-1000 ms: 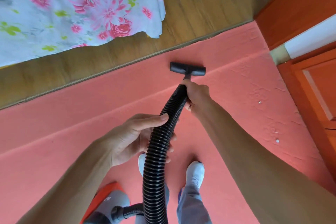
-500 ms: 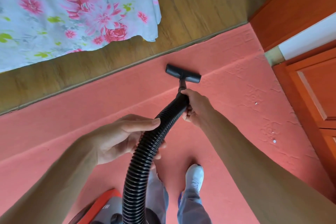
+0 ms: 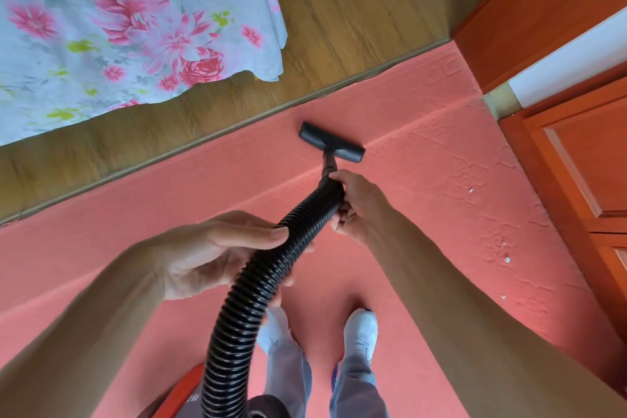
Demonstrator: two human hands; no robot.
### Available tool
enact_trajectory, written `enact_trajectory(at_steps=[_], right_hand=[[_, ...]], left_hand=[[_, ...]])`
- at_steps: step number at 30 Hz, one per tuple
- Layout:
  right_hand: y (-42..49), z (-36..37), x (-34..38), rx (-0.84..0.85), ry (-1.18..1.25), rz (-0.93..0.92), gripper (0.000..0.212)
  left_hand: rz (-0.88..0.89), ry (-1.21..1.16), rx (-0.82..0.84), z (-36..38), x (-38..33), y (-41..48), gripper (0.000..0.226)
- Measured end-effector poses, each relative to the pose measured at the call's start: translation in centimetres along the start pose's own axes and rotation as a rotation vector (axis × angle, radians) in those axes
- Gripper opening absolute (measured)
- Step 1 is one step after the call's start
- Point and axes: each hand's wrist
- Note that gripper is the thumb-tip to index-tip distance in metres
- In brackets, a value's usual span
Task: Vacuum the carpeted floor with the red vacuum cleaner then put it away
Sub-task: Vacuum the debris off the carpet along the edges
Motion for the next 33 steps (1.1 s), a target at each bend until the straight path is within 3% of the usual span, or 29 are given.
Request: enact_trajectory(at_steps=[6,12,15,18,21,23,28,33], right_hand=[[0.9,2.9,0.7,0.013,0.022,-0.035,0.021],[3.3,-0.5,1.5,-0.115,0.12,-0.177,0.032],[2.6,-4.0,2.2,-0.067,0.326,-0.174,0.037],[0.7,-8.1,2.2,-0.046,0.437,-0.139,0.019],[-0.4,-11.7,1.4,-0.041,0.51,-0.099,0.025],[-0.3,-13.0,1.0,-0.076,0.512,-0.1,0.033],[-0.1,-15.2,1.0,-0.183,0.623,-0.136,0.024],[1.6,-17.8,1.4,-0.211,0.695,-0.159,0.034]], left_hand=[[0.045,-0.087,-0.152,-0.3,0.1,0.3,0.082],[-0.009,-0.072,-0.422,3.3,-0.1,3.0,0.046],[0.042,-0.008,-0.336,5.3,-1.5,4.1,0.042],[0.043,0.114,-0.182,6.8,-2.5,5.1,0.04],[0.011,0.196,-0.085,7.6,-2.8,6.0,0.037],[-0.004,0.23,-0.063,7.9,-2.9,6.4,0.035],[-0.014,0.263,-0.06,9.3,-3.3,8.0,0.032],[-0.027,0.324,-0.069,11.6,-4.1,11.0,0.031]])
Point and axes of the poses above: each hand's wrist, its own y-axis towards the middle knuckle, its own z-axis out of the palm, x = y × z, and after that the axes turned 15 degrees about y, right-handed
